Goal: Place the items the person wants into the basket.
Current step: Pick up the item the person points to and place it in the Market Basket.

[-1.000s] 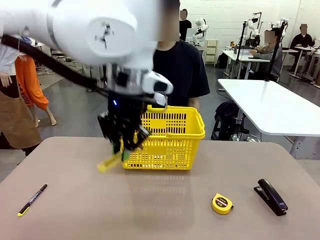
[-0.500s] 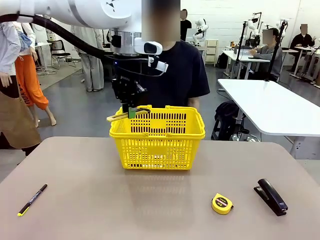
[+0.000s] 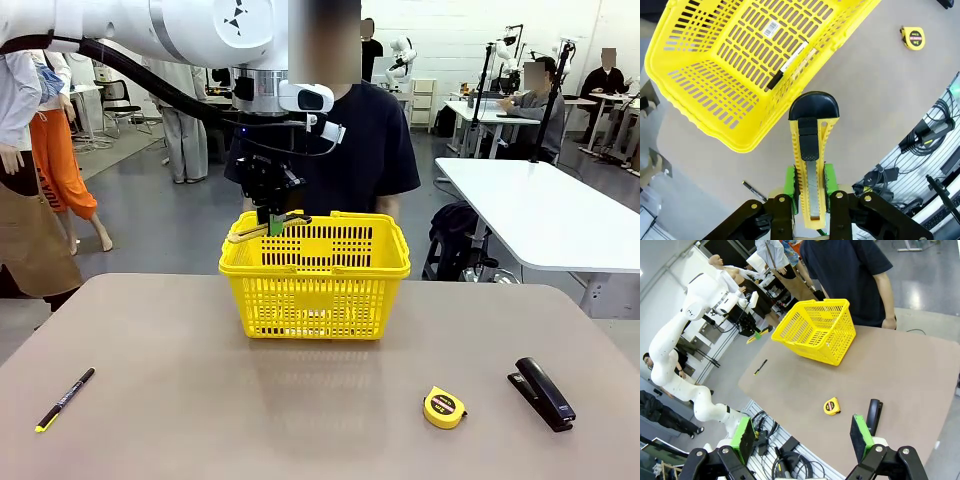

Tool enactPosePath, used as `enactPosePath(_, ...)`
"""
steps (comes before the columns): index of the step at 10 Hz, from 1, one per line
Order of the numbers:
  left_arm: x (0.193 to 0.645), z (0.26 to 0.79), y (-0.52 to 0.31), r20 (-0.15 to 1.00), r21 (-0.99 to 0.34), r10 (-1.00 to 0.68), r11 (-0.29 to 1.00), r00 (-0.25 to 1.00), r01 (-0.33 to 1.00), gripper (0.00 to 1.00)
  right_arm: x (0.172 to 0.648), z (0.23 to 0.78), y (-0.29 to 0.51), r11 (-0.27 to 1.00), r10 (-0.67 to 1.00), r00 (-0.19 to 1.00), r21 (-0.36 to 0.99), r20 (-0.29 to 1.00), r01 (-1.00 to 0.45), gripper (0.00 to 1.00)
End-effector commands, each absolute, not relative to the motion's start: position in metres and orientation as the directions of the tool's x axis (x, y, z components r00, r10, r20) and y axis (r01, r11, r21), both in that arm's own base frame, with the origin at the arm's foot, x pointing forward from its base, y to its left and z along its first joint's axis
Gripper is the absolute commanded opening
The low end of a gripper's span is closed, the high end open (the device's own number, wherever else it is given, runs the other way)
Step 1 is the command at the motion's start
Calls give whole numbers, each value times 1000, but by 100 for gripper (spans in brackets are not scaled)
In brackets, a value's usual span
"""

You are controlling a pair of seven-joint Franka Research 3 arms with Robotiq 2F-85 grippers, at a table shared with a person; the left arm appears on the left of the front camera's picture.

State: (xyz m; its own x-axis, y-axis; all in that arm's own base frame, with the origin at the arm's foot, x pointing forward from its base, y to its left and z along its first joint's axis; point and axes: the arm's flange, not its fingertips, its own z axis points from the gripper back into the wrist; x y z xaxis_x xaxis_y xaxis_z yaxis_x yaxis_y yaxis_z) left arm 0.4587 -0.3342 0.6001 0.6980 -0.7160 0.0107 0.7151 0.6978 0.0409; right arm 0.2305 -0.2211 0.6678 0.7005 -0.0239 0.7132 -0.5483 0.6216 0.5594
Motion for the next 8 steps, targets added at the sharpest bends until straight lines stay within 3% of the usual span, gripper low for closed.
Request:
enactPosePath(1, 458, 598, -333, -4, 38, -719, 694, 695, 719, 26, 231, 670, -221, 603, -30, 682, 558, 731, -570, 100)
enactPosePath(6, 459, 597, -334, 0, 38, -716, 698, 698, 715, 26, 231, 670, -221, 603, -30, 682, 558, 731, -570, 100)
enactPosePath(8, 498, 601, -321, -12, 104, -852, 519, 523, 848, 26, 231, 670, -221, 603, -30, 682, 558, 731, -570, 100)
